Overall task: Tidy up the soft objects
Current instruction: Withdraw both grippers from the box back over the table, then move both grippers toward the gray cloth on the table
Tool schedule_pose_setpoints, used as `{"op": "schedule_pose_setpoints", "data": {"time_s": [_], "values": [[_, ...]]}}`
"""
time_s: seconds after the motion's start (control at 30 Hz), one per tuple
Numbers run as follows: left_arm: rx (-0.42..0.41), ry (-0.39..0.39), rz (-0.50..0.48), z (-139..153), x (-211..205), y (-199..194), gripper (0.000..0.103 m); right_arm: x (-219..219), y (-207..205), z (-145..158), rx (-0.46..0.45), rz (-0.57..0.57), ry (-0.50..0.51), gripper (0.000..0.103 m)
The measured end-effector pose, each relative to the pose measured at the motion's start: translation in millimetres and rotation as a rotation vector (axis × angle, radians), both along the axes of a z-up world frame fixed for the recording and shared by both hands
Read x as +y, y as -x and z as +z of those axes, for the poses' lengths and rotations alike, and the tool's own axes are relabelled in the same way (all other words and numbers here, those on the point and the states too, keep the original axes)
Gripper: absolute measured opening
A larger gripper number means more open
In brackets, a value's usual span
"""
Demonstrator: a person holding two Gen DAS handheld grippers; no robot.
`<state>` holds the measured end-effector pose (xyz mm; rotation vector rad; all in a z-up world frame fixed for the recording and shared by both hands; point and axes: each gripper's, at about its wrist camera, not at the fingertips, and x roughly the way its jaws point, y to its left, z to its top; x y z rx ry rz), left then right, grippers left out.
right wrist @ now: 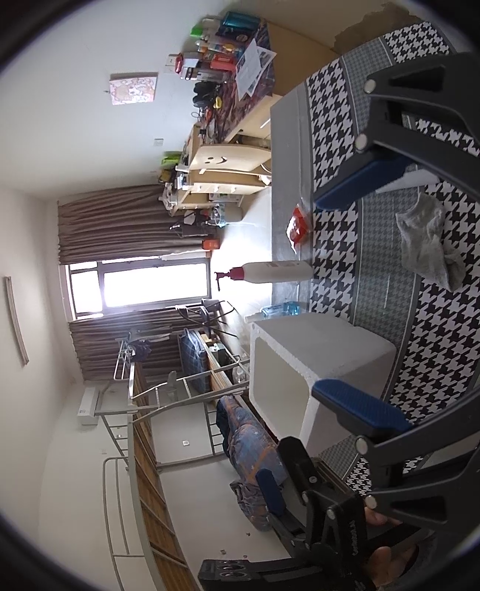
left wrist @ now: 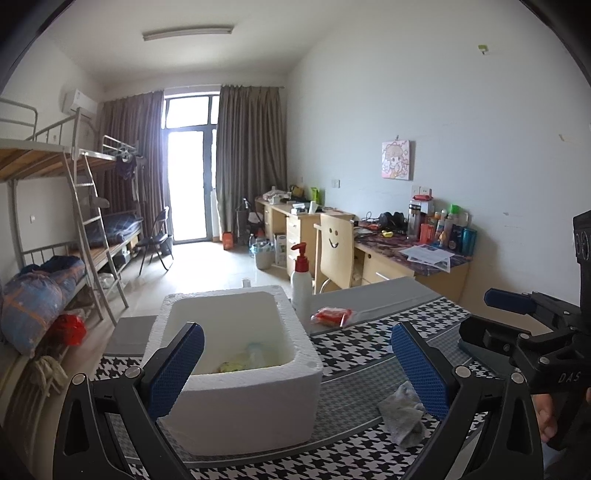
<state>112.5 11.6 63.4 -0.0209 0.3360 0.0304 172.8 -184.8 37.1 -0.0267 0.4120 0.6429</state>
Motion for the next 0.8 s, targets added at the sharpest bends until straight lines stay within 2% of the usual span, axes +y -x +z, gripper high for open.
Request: {"op": "schedule_pose_setpoints", "data": {"time_s": [0.67, 0.8], "values": [[-0.023, 0.008, -0.071, -11, -35, 18, 0.102, -24, 18, -11, -0.009, -0.042, -0.007, 0.095], [-0.021, 0.033, -0.1, -18, -39, 21, 0.102, -31, 20, -16, -0.004, -0.055, -0.012, 0.095]]}}
